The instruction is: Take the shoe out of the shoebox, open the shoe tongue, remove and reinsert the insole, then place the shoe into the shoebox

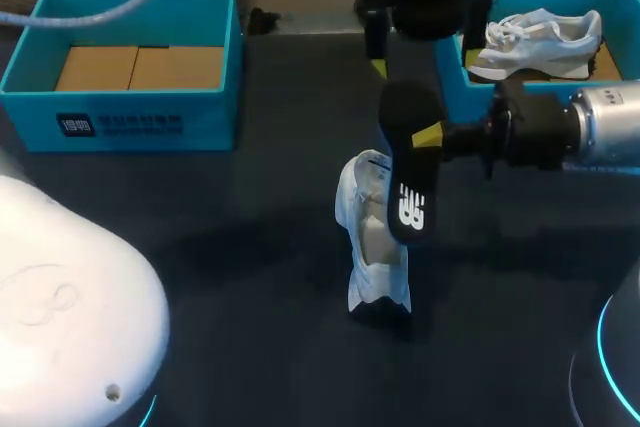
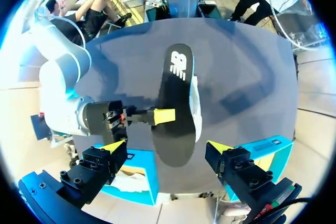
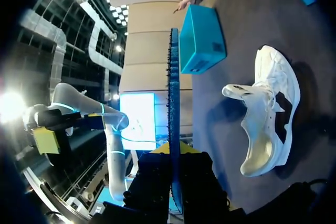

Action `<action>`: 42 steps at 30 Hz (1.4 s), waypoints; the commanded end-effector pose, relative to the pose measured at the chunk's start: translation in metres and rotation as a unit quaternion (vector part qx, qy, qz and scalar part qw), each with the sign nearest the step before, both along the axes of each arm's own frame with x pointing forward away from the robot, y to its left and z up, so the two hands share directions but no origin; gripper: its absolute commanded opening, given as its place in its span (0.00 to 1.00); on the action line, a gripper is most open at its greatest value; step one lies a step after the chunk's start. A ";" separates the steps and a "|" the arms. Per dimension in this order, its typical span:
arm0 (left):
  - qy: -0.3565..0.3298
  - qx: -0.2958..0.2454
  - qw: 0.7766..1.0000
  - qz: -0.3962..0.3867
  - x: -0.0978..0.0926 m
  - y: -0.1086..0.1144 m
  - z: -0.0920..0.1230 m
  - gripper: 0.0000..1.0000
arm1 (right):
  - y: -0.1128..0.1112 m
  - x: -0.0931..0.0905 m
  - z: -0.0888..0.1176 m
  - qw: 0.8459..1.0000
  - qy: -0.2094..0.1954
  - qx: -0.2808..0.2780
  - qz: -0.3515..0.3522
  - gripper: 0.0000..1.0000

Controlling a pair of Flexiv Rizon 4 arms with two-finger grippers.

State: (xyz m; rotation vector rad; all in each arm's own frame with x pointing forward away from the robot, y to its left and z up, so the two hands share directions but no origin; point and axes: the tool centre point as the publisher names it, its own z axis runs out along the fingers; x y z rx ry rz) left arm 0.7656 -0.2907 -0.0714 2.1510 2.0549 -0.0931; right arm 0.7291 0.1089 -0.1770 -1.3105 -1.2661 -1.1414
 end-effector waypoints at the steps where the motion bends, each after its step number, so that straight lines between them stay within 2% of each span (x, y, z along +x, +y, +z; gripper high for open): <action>1: -0.011 -0.127 0.992 -0.004 -0.008 0.035 -0.003 1.00 | -0.003 -0.004 0.003 1.000 0.000 -0.003 -0.004 0.00; 7: -0.014 -0.214 0.977 0.002 -0.009 0.048 0.001 1.00 | -0.004 -0.004 0.006 1.000 0.001 -0.004 -0.004 0.00; 9: -0.009 -0.258 0.966 0.010 -0.010 0.053 0.002 1.00 | -0.003 -0.005 0.008 1.000 -0.003 0.002 -0.004 0.00; 12: -0.010 -0.294 0.955 0.020 -0.011 0.057 0.001 1.00 | -0.003 -0.006 0.011 1.000 -0.007 0.011 -0.007 0.00; 18: -0.006 -0.389 0.921 0.007 -0.017 0.068 -0.004 1.00 | 0.000 -0.010 0.022 0.999 -0.020 0.047 -0.006 0.00; 21: -0.009 -0.431 0.903 -0.001 -0.021 0.075 -0.006 1.00 | 0.001 -0.012 0.029 0.999 -0.017 0.038 -0.004 0.00; 33: -0.025 -0.514 0.857 0.006 -0.025 0.096 -0.008 1.00 | 0.000 -0.014 0.038 1.000 -0.012 0.023 -0.005 0.00; 36: -0.031 -0.531 0.847 -0.026 -0.029 0.101 -0.005 1.00 | -0.001 -0.015 0.039 1.000 -0.012 0.021 -0.006 0.00; 38: -0.057 -0.516 0.853 -0.055 -0.032 0.103 -0.003 1.00 | -0.002 -0.016 0.040 1.000 -0.011 0.020 -0.006 0.00; 42: -0.057 -0.516 0.853 -0.055 -0.032 0.103 -0.003 1.00 | -0.002 -0.017 0.038 1.000 -0.006 0.019 -0.004 0.00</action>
